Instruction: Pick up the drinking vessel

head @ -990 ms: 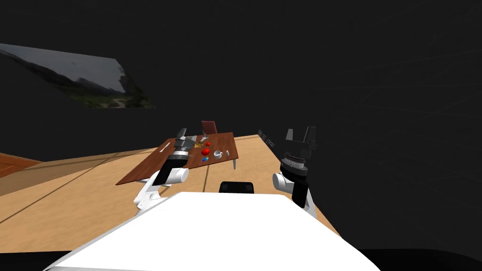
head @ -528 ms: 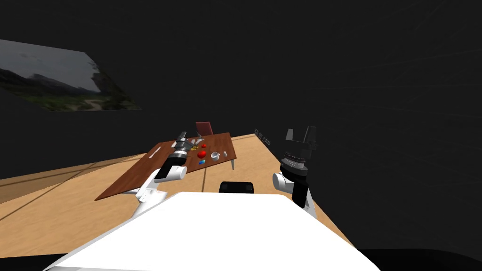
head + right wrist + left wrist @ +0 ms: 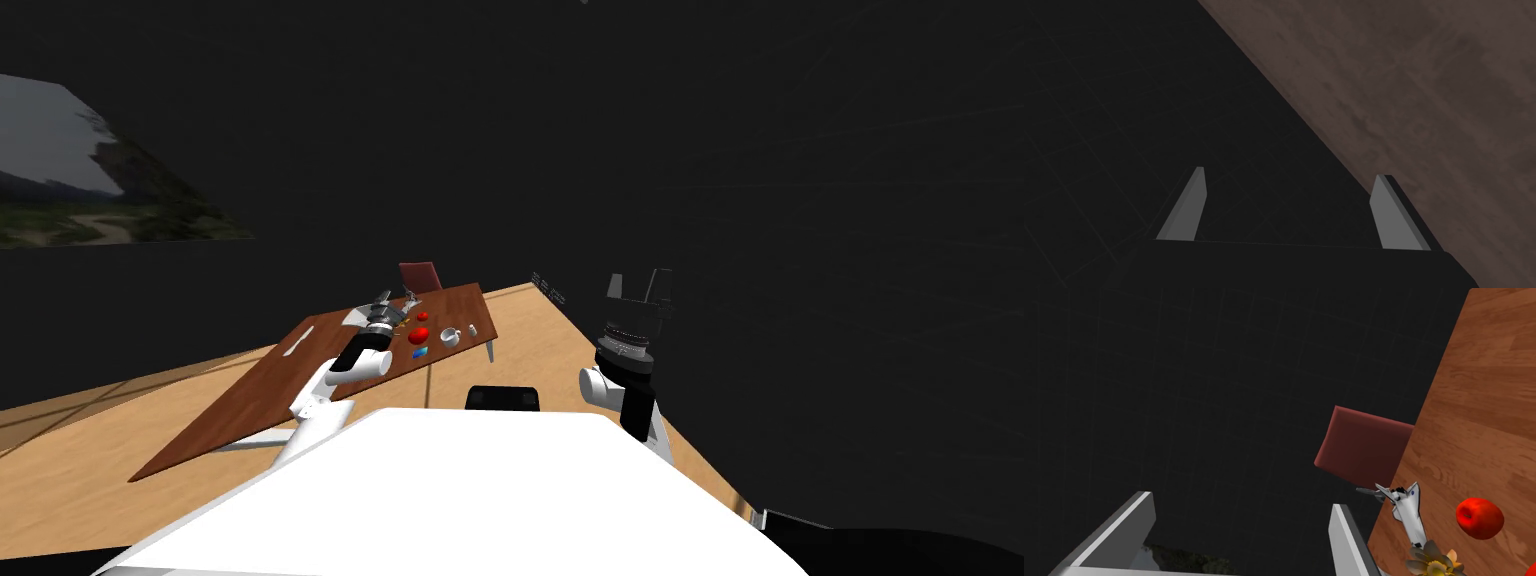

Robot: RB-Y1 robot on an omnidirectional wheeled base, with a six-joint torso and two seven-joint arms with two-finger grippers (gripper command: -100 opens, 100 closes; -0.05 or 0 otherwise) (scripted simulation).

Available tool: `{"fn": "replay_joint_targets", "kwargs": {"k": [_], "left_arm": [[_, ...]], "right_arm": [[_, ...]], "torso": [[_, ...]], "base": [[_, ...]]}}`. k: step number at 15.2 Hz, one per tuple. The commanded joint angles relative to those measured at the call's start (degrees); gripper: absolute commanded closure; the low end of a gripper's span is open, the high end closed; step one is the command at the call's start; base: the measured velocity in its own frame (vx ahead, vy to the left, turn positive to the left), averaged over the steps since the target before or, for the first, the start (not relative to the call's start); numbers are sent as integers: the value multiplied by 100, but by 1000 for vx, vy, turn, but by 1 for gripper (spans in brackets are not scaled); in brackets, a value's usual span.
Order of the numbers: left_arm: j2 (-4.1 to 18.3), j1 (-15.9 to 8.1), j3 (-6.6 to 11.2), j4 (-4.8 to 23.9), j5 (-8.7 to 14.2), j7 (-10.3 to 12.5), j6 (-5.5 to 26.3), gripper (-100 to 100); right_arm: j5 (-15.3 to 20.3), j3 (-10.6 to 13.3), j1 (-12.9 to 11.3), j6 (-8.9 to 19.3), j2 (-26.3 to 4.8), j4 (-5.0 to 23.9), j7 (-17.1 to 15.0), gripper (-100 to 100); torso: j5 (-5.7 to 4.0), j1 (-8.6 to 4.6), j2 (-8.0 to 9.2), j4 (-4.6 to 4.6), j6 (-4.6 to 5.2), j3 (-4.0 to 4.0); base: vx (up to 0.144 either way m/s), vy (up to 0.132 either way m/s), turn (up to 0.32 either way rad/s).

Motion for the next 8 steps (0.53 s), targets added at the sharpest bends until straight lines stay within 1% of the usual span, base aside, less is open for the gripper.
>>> {"fn": "replay_joint_targets", "kwargs": {"k": [1,2,3,4,5,6,7,8], "left_arm": [[49,-93,110,224,43,113,286,-100],[49,-93,110,224,43,113,300,-100],[84,-233,247,492,88,244,466,-100],[84,-233,247,553,88,244,575,-100],[84,-233,247,553,88,244,575,-100],[113,-374,385,836,133,377,752,-100],[113,-374,385,885,133,377,835,-100],[113,-374,385,885,133,377,853,-100]], "right_arm": [[0,0,0,0,0,0,0,0],[0,0,0,0,0,0,0,0],[0,0,1,0,0,0,0,0],[0,0,0,0,0,0,0,0],[0,0,0,0,0,0,0,0],[0,0,1,0,0,0,0,0],[0,0,0,0,0,0,0,0],[0,0,0,0,0,0,0,0]], "torso": [[0,0,0,0,0,0],[0,0,0,0,-1,0],[-1,-1,1,0,-4,0],[-1,-1,-1,0,0,0],[0,0,-1,0,-1,-1],[0,-2,0,0,-3,0],[-1,-1,0,0,0,0],[-1,-1,0,0,0,0]], "base": [[4,30,-192],[2,24,-64],[5,27,-149],[6,32,-199],[1,26,-100],[1,26,-204],[2,30,-220],[2,29,-80]]}}
